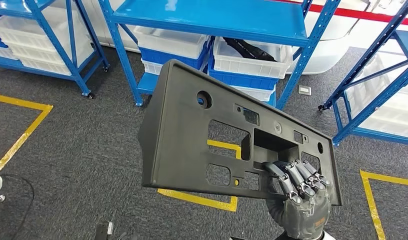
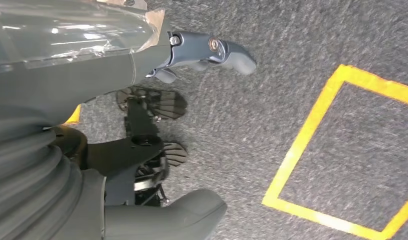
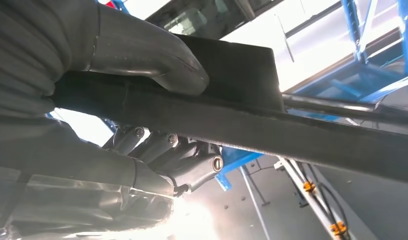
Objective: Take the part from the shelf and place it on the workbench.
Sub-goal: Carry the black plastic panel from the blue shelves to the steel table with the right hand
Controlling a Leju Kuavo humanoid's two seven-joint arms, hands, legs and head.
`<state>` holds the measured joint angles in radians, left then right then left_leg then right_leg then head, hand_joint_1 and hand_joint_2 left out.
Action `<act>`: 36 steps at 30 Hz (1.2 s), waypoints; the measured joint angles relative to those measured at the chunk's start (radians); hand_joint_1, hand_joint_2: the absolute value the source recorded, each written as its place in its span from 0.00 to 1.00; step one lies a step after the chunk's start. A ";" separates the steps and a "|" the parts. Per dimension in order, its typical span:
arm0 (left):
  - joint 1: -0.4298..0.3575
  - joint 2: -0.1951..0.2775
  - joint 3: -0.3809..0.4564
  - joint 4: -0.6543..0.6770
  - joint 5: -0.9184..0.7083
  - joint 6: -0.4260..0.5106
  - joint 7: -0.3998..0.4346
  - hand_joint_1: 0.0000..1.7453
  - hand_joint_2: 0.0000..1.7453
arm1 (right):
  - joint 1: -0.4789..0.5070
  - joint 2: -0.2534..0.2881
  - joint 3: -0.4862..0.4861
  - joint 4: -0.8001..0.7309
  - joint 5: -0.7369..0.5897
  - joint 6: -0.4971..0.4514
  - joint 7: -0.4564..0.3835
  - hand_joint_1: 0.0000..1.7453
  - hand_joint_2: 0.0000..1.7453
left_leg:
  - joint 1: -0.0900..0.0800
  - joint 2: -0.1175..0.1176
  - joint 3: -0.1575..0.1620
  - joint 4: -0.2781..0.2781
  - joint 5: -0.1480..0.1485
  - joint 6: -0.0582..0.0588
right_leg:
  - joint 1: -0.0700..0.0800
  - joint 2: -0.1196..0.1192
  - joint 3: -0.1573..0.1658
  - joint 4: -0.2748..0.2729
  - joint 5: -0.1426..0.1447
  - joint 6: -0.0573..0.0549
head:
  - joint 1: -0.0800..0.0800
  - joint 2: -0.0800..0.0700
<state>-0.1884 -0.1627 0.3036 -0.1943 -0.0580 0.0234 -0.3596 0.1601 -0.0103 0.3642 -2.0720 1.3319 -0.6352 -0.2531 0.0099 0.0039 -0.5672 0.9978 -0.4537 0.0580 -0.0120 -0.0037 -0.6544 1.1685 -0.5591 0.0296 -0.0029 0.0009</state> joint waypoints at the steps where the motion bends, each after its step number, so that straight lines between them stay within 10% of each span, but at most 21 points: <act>1: 0.002 0.001 0.002 0.000 0.000 -0.003 -0.002 0.00 1.00 | -0.001 0.000 0.002 0.004 0.000 0.000 0.000 1.00 1.00 | -0.001 0.001 -0.013 0.000 0.010 0.002 | -0.001 0.000 -0.016 0.064 -0.032 0.000 | 0.002 0.000; 4: 0.008 0.006 0.005 0.000 0.000 -0.009 -0.007 0.00 1.00 | -0.001 -0.001 0.008 0.014 -0.005 0.000 -0.009 1.00 1.00 | -0.002 0.003 -0.050 0.002 0.039 -0.002 | -0.004 0.001 0.021 0.095 -0.025 0.024 | 0.004 0.000; 6: 0.010 0.008 0.006 0.000 0.001 -0.010 -0.009 0.00 1.00 | -0.002 -0.001 0.009 0.017 -0.018 0.000 -0.017 1.00 1.00 | -0.003 0.004 -0.069 0.004 0.055 -0.010 | -0.005 -0.011 0.123 -0.041 0.009 0.035 | 0.005 0.000; 9: 0.014 0.008 0.008 0.000 0.004 -0.005 -0.019 0.00 1.00 | -0.006 -0.001 0.011 0.021 -0.062 0.000 -0.023 1.00 1.00 | -0.006 0.014 -0.078 0.007 0.074 -0.027 | 0.007 -0.027 0.217 -0.196 0.009 0.020 | 0.005 0.000; 12: 0.016 0.008 0.016 0.000 0.006 0.004 -0.028 0.00 1.00 | -0.008 -0.002 0.014 0.029 -0.091 0.000 -0.021 1.00 1.00 | 0.000 0.021 -0.085 0.016 0.069 -0.047 | 0.000 -0.009 0.201 -0.203 0.026 -0.012 | 0.005 0.000; 16: 0.018 0.007 0.021 0.000 0.008 0.010 -0.030 0.00 1.00 | -0.007 -0.002 0.017 0.040 -0.094 0.000 -0.018 1.00 1.00 | 0.006 0.000 -0.148 0.217 -0.090 -0.065 | -0.005 0.008 0.174 -0.203 0.058 -0.043 | -0.002 0.000; 18: 0.019 0.007 0.022 0.000 0.008 0.011 -0.031 0.00 1.00 | -0.007 -0.002 0.018 0.046 -0.094 0.000 -0.018 1.00 1.00 | 0.008 -0.003 -0.151 0.282 -0.107 -0.069 | -0.004 0.023 0.161 -0.198 0.070 -0.039 | -0.002 0.000; 22: 0.019 0.007 0.023 0.000 0.008 0.012 -0.032 0.00 1.00 | -0.008 -0.002 0.018 0.051 -0.095 0.000 -0.016 1.00 1.00 | 0.017 -0.044 0.006 0.067 -0.028 -0.064 | -0.004 0.055 0.139 -0.180 0.078 -0.029 | -0.002 0.000; 24: 0.020 0.007 0.025 0.000 0.008 0.016 -0.033 0.00 1.00 | -0.011 -0.001 0.019 0.052 -0.097 0.000 -0.014 1.00 1.00 | 0.016 -0.064 0.033 0.018 -0.031 -0.057 | -0.002 0.070 0.128 -0.176 0.084 -0.018 | -0.002 0.000; 28: 0.018 0.003 0.029 0.000 0.008 0.019 -0.037 0.00 1.00 | -0.017 0.003 0.020 0.053 -0.102 0.000 -0.004 1.00 1.00 | 0.012 -0.023 0.024 -0.002 -0.013 -0.030 | 0.002 0.066 0.090 -0.146 0.078 0.004 | 0.000 0.000; 33: 0.022 0.006 0.032 0.000 0.009 0.001 -0.039 0.00 1.00 | -0.022 0.010 0.024 0.052 -0.178 0.001 -0.016 1.00 1.00 | 0.009 0.040 0.008 -0.007 0.002 -0.015 | -0.004 0.016 -0.034 0.120 -0.036 0.009 | 0.003 0.000; 36: 0.023 0.010 0.036 0.000 0.009 -0.005 -0.039 0.00 1.00 | -0.020 0.007 0.057 0.038 -0.324 0.006 -0.095 1.00 1.00 | 0.010 0.072 0.005 -0.005 0.005 -0.023 | -0.015 -0.018 0.056 -0.024 0.023 0.040 | 0.005 0.000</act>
<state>-0.1654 -0.1527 0.3398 -0.1942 -0.0488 0.0188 -0.3982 0.1404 -0.0035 0.4212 -2.0339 1.0077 -0.6290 -0.3485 0.0200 0.0763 -0.5623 0.9932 -0.4488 0.0354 -0.0269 -0.0212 -0.5979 1.1449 -0.5361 0.0694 0.0016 0.0008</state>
